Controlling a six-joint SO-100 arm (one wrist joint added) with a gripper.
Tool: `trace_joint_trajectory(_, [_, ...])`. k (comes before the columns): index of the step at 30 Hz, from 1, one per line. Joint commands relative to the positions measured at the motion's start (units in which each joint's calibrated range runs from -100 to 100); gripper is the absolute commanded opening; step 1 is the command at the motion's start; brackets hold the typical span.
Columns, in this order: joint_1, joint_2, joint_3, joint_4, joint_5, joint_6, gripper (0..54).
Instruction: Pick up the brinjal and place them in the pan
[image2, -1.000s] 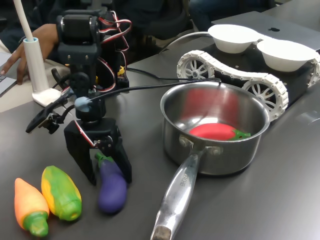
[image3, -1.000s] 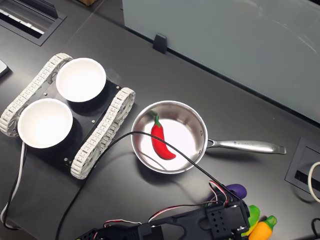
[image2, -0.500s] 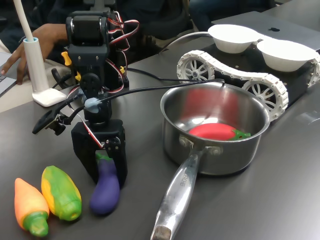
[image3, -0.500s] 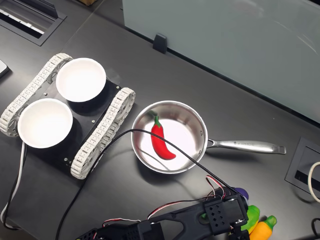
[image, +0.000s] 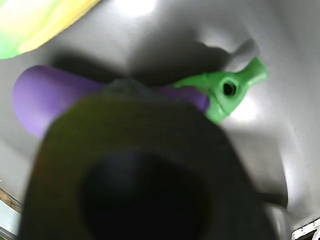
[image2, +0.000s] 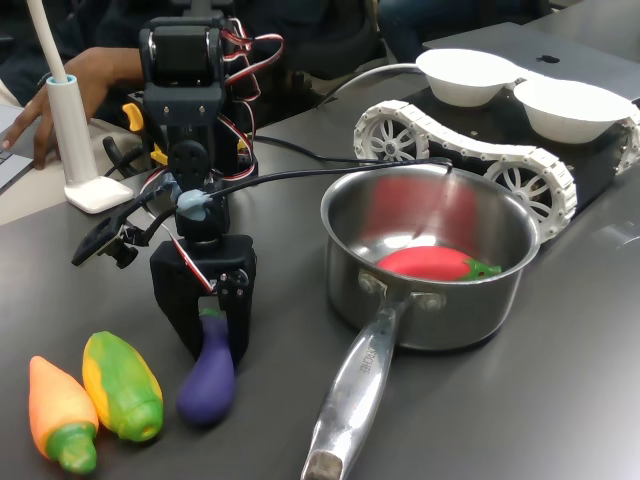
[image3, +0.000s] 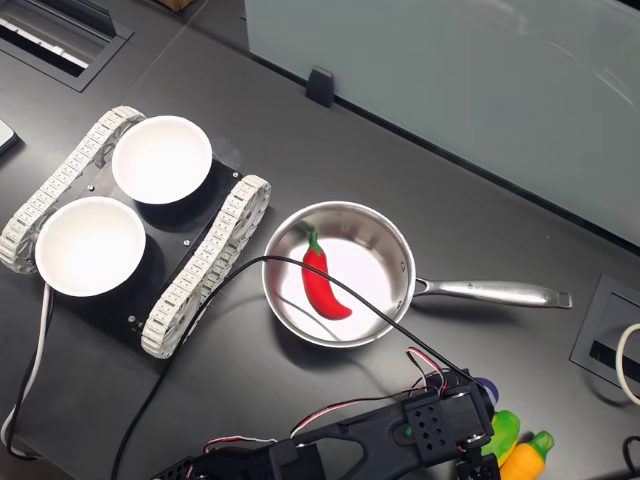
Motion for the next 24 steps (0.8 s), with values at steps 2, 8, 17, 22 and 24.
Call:
trace_joint_trajectory(2, [1.08,-3.17,1.97,-2.94,-2.39,-0.96,0.2])
trace_joint_trajectory(8, [1.42,-5.62,-1.21,-1.49,-6.4,-3.73,0.2])
trace_joint_trajectory(17, [-0.07,-8.83,-3.94,0.56,-11.48,-4.24,0.2])
trace_joint_trajectory(22, [-0.76,-9.67,-7.85,4.82,-12.16,-5.42,0.2])
trace_joint_trajectory(24, [-1.1,-10.26,-9.75,6.36,-12.5,-5.84,0.2])
